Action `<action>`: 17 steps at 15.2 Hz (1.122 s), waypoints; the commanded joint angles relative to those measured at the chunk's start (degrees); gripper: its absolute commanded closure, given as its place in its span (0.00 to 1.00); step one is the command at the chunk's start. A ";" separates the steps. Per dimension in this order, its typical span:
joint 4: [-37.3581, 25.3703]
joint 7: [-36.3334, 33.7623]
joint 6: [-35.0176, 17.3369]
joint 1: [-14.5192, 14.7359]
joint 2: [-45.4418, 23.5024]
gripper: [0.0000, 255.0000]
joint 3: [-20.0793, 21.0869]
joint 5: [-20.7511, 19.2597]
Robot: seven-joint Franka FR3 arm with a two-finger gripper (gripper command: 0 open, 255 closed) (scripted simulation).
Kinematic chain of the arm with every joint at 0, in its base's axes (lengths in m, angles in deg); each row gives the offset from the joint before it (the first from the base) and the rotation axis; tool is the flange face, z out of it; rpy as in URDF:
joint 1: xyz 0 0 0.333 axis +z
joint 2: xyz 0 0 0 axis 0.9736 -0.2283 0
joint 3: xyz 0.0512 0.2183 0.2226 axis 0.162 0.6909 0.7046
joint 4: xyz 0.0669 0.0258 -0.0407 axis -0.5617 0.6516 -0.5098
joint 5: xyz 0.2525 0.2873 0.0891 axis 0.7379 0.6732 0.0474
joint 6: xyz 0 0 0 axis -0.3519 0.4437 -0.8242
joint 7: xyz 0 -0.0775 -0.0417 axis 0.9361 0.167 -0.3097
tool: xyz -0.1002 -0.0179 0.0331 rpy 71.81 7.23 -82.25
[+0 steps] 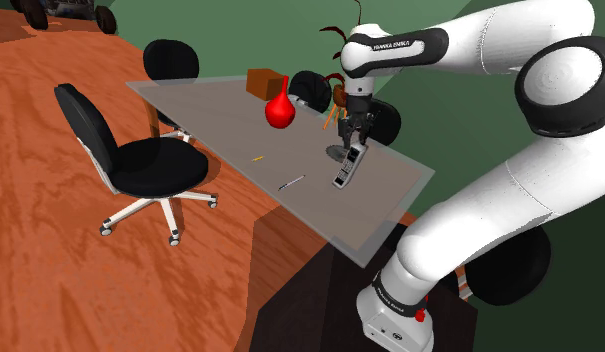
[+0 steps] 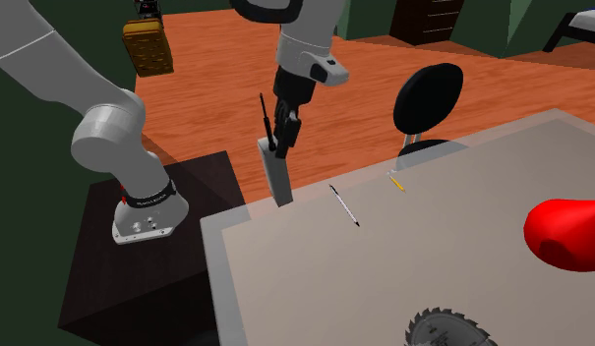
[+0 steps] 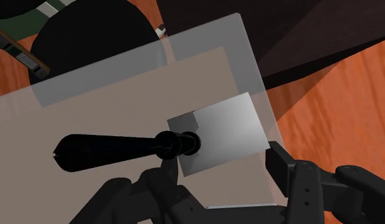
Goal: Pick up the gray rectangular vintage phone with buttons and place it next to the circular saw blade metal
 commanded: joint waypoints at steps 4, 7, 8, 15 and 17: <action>-3.33 0.37 3.83 0.08 0.51 1.00 0.32 0.12; -5.50 0.61 6.13 0.14 0.65 1.00 0.51 0.20; -6.24 0.69 6.89 0.16 0.67 1.00 0.57 0.22; -11.79 1.33 12.21 0.30 0.47 1.00 0.94 0.42; -13.49 1.53 13.73 0.34 0.29 1.00 1.03 0.47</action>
